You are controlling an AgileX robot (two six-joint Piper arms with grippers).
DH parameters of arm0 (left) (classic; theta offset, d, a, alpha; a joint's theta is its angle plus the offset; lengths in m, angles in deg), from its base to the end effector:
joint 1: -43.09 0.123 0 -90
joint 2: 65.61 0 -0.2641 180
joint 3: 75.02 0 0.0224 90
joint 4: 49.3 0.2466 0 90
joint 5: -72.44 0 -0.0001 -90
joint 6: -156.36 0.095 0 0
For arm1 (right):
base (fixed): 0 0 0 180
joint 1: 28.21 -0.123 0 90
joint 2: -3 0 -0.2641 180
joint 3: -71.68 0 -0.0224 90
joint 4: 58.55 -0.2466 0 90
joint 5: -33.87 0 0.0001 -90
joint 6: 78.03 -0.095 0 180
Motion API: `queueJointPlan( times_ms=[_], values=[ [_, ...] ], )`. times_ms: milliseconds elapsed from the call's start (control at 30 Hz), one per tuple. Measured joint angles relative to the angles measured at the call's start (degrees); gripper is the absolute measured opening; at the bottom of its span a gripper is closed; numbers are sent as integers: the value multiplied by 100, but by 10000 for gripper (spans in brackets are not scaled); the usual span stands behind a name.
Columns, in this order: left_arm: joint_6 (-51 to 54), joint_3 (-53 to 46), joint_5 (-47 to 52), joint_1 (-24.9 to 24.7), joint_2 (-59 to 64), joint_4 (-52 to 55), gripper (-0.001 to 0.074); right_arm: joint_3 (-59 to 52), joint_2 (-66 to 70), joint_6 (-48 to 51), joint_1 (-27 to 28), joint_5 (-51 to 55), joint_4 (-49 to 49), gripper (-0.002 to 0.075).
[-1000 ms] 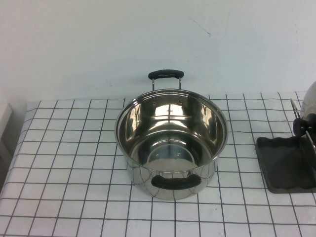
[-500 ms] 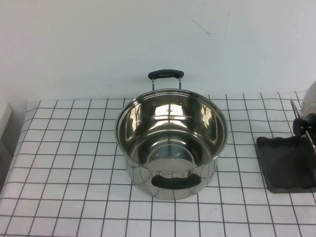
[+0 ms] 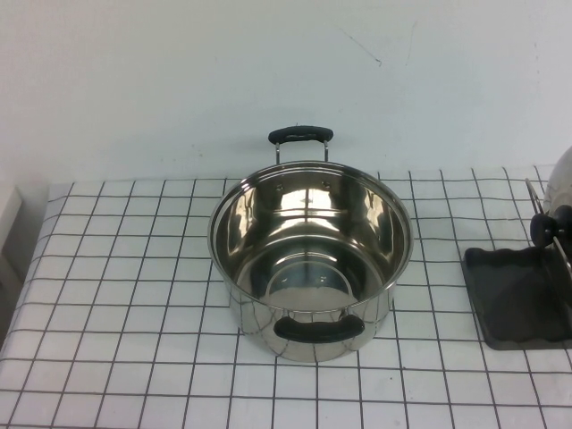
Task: Put pot lid on rack
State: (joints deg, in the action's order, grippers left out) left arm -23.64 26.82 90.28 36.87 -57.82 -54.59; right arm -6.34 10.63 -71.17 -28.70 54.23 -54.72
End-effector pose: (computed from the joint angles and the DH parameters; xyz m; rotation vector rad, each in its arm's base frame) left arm 0.0742 -0.0108 0.1759 0.0388 1.8128 -0.1651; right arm 0.0737 -0.0016 0.1729 -0.1604 1.8449 -0.1427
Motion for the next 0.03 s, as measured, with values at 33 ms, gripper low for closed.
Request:
queueJointPlan(
  times_ms=[33],
  values=[
    [0,0,0,0,0,-12,-2,0,0,0,0,0,0,-1]
  ],
)
